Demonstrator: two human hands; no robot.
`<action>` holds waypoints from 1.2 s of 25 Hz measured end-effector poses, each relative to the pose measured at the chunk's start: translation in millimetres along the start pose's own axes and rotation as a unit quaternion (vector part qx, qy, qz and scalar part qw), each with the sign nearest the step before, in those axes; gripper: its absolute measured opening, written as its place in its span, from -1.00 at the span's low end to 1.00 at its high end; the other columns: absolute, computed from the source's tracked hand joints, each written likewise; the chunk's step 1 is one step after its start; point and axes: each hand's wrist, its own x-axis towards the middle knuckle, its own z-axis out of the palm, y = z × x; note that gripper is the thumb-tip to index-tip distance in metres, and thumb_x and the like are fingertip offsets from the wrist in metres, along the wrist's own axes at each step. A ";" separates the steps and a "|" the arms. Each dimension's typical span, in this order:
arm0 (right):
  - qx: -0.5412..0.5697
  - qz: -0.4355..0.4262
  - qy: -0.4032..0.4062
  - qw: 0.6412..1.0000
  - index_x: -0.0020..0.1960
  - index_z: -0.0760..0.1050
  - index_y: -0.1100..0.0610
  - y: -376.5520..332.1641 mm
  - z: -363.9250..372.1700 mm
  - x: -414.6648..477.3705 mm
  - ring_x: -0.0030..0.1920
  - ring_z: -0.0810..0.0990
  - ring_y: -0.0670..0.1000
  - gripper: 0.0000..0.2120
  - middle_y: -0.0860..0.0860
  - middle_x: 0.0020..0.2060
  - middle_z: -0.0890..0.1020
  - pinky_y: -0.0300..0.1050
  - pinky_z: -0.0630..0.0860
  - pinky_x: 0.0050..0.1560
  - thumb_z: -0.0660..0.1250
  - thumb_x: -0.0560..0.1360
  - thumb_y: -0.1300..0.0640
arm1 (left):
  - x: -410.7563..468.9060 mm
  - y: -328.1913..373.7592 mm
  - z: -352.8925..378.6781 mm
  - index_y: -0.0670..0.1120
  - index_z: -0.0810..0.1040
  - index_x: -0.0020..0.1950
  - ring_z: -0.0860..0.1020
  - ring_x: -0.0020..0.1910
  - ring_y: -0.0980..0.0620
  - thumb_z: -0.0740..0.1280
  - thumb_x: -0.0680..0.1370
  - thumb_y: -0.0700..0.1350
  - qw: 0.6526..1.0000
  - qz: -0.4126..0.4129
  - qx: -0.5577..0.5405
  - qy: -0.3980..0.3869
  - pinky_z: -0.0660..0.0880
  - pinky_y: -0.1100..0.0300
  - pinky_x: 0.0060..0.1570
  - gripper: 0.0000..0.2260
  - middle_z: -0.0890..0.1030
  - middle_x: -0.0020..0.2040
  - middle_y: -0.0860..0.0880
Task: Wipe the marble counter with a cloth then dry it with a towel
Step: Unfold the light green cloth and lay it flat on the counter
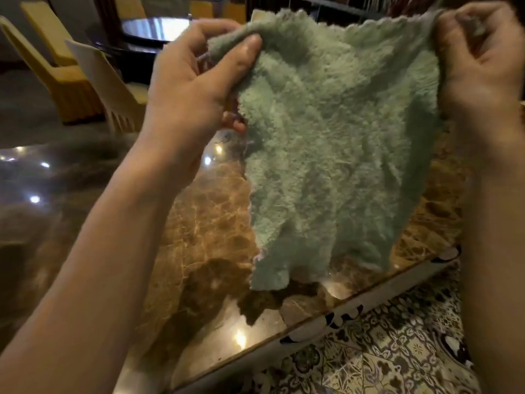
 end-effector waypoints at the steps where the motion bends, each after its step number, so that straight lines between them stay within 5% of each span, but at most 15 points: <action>1: 0.008 0.010 -0.022 1.000 -0.07 0.43 -0.09 -8.6 5.0 -3.9 -0.21 0.50 -0.34 -0.94 -0.18 -0.19 0.53 -0.44 0.42 -0.15 0.29 0.53 -0.04 | 2.7 -17.6 0.1 -0.05 0.49 0.09 0.62 -0.26 0.15 0.33 0.54 -0.06 0.999 -0.044 0.018 -0.001 0.52 0.22 -0.42 -0.84 0.61 -0.12 0.02; 5: -0.134 0.124 -0.176 0.967 0.04 0.53 0.12 44.1 65.5 -43.2 -0.09 0.49 -0.09 -0.82 0.00 -0.09 0.55 -0.29 0.34 -0.21 0.32 0.52 0.03 | 9.1 -117.1 3.9 -0.07 0.48 0.06 0.54 -0.51 0.22 0.35 0.53 -0.08 0.967 -0.218 0.130 0.026 0.49 0.30 -0.51 -0.85 0.57 -0.20 -0.05; 9: -0.189 0.206 -0.275 0.920 0.06 0.51 0.11 112.8 113.5 -78.4 0.00 0.52 0.07 -0.83 0.07 -0.02 0.60 -0.15 0.35 -0.09 0.29 0.55 0.04 | -3.3 -205.3 -4.2 0.04 0.48 -0.02 0.62 -0.15 -0.01 0.35 0.51 -0.01 0.913 -0.302 0.273 0.008 0.60 0.04 -0.15 -0.90 0.61 -0.07 -0.04; 16: -0.212 0.208 -0.262 0.918 0.07 0.51 0.08 167.8 161.8 -85.2 0.08 0.54 0.11 -0.84 0.07 0.06 0.62 0.05 0.50 0.09 0.26 0.57 0.04 | 4.1 -263.8 -9.2 0.10 0.42 -0.02 0.46 -0.17 0.07 0.28 0.53 0.06 0.847 -0.283 0.449 0.036 0.32 0.14 -0.19 -0.91 0.49 -0.18 0.13; 18: -0.233 0.206 -0.252 0.916 0.05 0.52 0.05 178.1 176.4 -86.5 0.05 0.56 0.10 -0.87 0.06 0.04 0.63 0.05 0.53 0.06 0.27 0.56 0.04 | 7.6 -269.7 -7.2 0.02 0.48 0.06 0.45 -0.14 0.07 0.28 0.54 0.00 0.833 -0.252 0.491 0.041 0.31 0.14 -0.16 -0.87 0.55 -0.10 0.05; 22: -0.346 0.155 -0.239 0.894 0.13 0.50 0.07 200.0 197.6 -104.3 0.12 0.49 0.12 -0.82 0.10 0.13 0.58 0.05 0.44 0.08 0.22 0.58 0.09 | 1.3 -287.1 -7.0 -0.09 0.46 0.28 0.43 0.23 -0.09 0.15 0.60 -0.02 0.788 -0.186 0.587 -0.010 0.26 0.07 0.19 -0.70 0.51 0.25 -0.10; 27: -0.373 0.123 -0.244 0.887 0.21 0.46 0.08 204.0 200.3 -112.9 0.19 0.40 0.16 -0.76 0.13 0.20 0.48 0.09 0.34 0.18 0.14 0.60 0.09 | -4.3 -298.2 -11.1 -0.06 0.46 0.28 0.38 0.28 -0.06 0.13 0.61 0.00 0.783 -0.194 0.592 -0.013 0.21 0.08 0.25 -0.70 0.50 0.27 -0.07; 30: -0.361 0.119 -0.229 0.896 0.23 0.44 0.10 187.6 200.6 -105.9 0.20 0.41 0.16 -0.77 0.16 0.21 0.46 0.09 0.37 0.18 0.17 0.59 0.12 | -2.9 -276.9 -18.5 -0.06 0.47 0.27 0.41 0.27 -0.02 0.19 0.59 -0.01 0.836 -0.211 0.506 -0.013 0.28 0.08 0.29 -0.71 0.50 0.27 -0.05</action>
